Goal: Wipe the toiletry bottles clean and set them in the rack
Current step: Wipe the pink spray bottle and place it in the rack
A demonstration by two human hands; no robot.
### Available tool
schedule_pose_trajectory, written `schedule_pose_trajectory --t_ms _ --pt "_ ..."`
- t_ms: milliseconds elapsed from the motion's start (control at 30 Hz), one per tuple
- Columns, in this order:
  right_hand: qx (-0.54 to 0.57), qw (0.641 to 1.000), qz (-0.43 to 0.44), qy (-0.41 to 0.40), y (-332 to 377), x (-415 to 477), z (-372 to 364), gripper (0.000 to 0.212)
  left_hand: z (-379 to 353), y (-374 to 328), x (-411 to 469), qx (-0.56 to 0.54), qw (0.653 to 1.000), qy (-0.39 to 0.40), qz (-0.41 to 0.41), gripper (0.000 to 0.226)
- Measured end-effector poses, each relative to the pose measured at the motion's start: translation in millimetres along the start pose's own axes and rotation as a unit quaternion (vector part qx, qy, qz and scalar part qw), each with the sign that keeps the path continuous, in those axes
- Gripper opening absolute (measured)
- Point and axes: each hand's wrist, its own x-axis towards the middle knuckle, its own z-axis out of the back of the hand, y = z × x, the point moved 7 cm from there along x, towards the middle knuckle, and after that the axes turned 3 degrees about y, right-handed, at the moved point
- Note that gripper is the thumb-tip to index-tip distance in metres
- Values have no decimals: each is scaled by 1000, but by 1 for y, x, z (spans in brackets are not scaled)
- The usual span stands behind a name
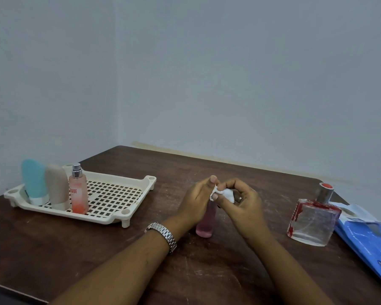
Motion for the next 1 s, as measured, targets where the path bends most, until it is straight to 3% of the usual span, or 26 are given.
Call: schedule_pose_trajectory --t_ms 133,267,400,533,667,733,900,1000 --pt "-13 1000 5 -4 -1 -1 1 15 0 -4 -2 10 1000 -11 -14 67" --pt "-1 1000 -5 2 -2 0 1 13 2 -7 -2 39 998 -37 -29 83" --pt "5 999 -32 16 -9 2 -1 4 3 -8 -2 48 998 -39 -28 56" --pt "17 998 -57 18 -14 1 0 4 5 -6 0 66 997 -38 -34 70" --pt "22 993 -103 47 -23 -1 -5 11 9 -6 2 88 995 -50 -27 37" --pt "42 986 -145 66 -31 -4 -8 12 10 -6 1 100 993 -55 -22 32" --pt "51 968 -220 111 -41 -9 -15 15 17 -2 1 156 985 -67 -27 62" --pt "25 970 -213 113 -41 -9 -15 13 19 -2 1 168 983 -69 -27 54"
